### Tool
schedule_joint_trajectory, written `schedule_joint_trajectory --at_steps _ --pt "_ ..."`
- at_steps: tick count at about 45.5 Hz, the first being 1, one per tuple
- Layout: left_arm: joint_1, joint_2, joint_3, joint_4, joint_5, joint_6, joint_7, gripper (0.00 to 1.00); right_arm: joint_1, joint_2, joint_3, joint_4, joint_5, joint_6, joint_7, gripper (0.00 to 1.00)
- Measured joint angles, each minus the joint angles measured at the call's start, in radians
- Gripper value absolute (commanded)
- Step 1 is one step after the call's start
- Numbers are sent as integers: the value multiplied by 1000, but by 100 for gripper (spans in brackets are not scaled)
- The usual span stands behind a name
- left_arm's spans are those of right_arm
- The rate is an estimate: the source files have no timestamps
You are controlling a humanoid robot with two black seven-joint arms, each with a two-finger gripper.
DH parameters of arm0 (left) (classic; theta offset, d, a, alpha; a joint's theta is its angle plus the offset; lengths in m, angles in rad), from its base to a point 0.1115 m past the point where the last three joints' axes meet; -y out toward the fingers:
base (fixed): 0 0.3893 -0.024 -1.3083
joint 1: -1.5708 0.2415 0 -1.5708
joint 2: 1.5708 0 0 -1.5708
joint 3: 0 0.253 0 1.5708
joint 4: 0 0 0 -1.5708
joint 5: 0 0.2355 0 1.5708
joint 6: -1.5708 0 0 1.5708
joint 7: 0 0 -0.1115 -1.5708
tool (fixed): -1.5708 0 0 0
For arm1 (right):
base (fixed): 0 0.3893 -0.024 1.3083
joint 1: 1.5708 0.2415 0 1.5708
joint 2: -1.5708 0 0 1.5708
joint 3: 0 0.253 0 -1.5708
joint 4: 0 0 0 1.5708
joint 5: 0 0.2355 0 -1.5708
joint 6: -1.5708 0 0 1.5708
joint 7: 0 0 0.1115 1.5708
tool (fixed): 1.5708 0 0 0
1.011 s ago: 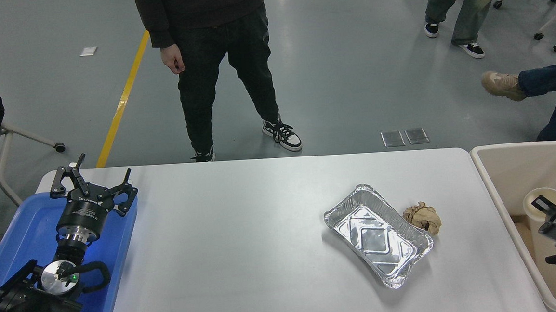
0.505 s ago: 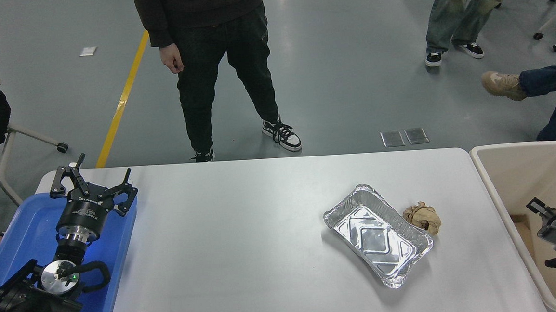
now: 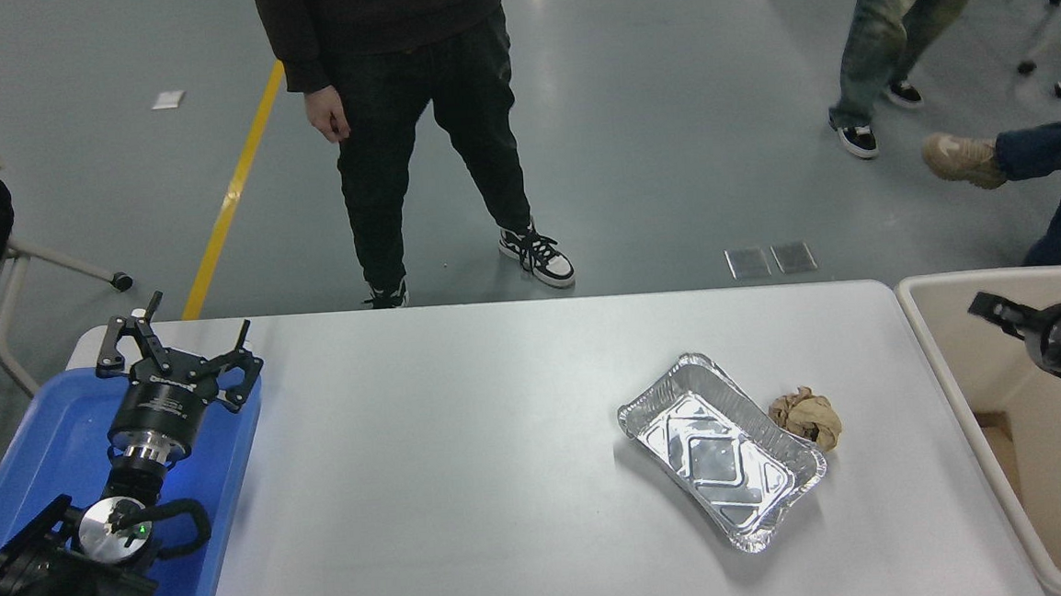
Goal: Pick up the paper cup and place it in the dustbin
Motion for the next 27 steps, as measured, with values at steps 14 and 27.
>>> schedule_joint_trajectory --at_steps 14,27 --pt "0 0 1 0 0 0 0 99 419 143 -108 317 60 373 4 100" --pt "0 0 0 0 -1 0 0 99 629 324 -134 462 181 555 6 100"
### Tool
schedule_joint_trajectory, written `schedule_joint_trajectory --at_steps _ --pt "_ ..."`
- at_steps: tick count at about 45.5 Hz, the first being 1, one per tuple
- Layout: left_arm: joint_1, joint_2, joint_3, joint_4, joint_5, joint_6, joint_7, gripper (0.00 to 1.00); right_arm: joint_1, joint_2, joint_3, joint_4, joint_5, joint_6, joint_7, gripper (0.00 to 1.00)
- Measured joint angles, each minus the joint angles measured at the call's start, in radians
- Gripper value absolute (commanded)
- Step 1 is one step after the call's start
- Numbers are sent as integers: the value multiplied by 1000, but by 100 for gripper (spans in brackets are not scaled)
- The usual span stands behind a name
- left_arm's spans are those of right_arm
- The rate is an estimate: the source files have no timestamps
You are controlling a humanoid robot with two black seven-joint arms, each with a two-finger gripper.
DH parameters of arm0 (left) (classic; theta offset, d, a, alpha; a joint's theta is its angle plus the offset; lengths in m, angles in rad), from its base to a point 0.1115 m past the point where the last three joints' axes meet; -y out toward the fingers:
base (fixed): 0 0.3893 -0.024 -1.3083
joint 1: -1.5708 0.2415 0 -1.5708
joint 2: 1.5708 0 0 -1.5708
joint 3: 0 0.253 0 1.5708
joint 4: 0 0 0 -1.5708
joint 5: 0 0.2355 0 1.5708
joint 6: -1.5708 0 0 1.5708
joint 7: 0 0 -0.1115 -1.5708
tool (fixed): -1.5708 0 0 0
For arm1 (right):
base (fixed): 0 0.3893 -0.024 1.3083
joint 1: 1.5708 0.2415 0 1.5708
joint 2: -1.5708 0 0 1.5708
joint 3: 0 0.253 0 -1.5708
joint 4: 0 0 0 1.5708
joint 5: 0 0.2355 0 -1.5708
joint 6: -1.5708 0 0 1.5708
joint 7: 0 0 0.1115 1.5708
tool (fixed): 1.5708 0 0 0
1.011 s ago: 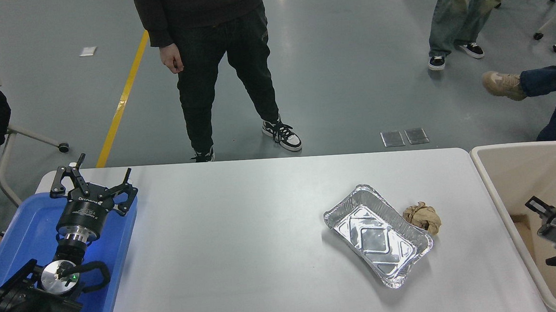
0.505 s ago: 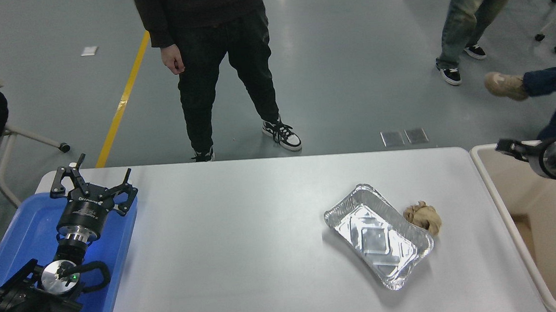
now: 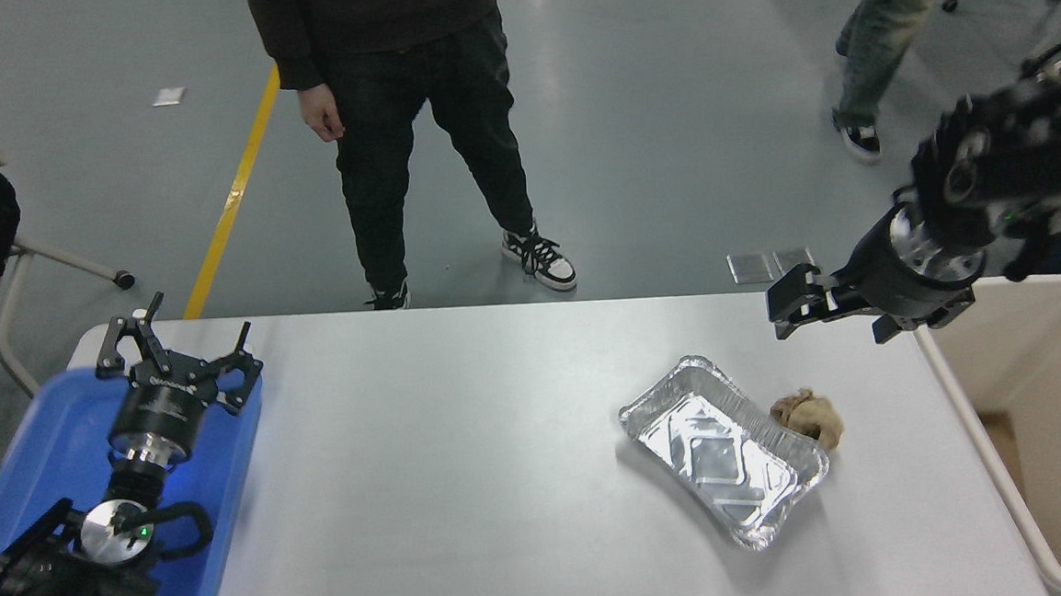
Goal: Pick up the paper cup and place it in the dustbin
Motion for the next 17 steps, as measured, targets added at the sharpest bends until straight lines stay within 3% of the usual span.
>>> schedule_joint_trajectory --at_steps 17 --pt "0 0 -1 0 -1 0 -1 99 189 166 -1 83 189 138 3 100"
